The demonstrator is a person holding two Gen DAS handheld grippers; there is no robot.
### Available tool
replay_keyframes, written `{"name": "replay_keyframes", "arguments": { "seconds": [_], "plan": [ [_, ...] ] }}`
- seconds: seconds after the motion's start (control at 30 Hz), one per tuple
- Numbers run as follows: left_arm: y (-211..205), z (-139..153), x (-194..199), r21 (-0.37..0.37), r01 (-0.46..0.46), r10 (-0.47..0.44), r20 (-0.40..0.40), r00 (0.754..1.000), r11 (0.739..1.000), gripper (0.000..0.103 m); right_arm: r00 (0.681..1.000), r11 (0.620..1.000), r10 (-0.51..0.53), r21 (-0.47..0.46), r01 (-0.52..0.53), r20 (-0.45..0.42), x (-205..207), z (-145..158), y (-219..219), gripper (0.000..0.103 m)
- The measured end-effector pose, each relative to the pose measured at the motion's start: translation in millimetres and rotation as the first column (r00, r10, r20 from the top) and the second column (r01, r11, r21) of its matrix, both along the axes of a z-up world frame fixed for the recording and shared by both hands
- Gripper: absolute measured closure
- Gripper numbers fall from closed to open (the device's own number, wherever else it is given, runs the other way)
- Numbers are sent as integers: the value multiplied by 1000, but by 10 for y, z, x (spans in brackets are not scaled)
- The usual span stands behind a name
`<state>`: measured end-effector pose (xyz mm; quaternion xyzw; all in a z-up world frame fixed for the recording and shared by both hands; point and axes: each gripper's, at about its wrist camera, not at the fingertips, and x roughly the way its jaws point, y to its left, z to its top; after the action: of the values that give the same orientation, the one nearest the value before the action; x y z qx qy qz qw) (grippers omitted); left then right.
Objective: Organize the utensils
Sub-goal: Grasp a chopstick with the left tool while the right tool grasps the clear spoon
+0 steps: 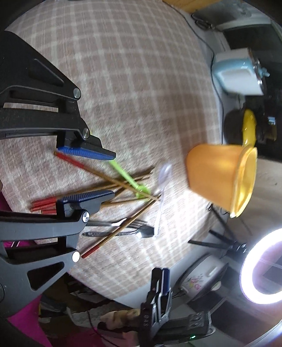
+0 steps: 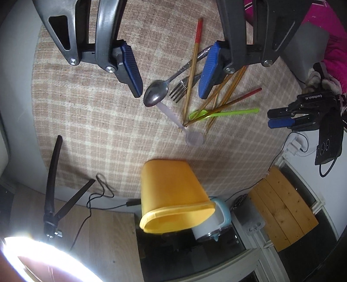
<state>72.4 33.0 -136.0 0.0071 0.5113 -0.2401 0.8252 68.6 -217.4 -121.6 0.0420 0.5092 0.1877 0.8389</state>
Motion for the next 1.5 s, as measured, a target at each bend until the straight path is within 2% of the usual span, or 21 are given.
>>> {"name": "replay_keyframes", "arguments": {
  "seconds": [0.07,0.27,0.43,0.77,1.07,1.27,1.5],
  "plan": [
    [-84,-56,-20,-5,26,-26,-15,1000,1000,82,1000,1000,18,-2,-18,-15,53,-42,8,57],
    [-323,-202,47,11,47,-46,-64,997,999,90,995,996,91,1,-91,-50,290,-107,44,62],
    [-511,-330,140,78,66,-61,-66,996,995,90,978,981,192,-23,-195,-83,515,-201,213,65],
    [-537,-483,243,126,48,-37,-92,995,991,90,927,936,341,-31,-350,-157,910,-442,599,71],
    [-641,-548,321,177,76,-57,-108,992,981,90,884,899,404,-73,-431,-236,1101,-704,853,73],
    [-706,-645,363,214,95,-69,-125,990,972,90,869,887,418,-87,-453,-264,1147,-780,957,75],
    [-724,-674,534,185,83,-57,-144,988,979,90,859,880,423,-96,-465,-288,1168,-845,998,79]
  ]
}}
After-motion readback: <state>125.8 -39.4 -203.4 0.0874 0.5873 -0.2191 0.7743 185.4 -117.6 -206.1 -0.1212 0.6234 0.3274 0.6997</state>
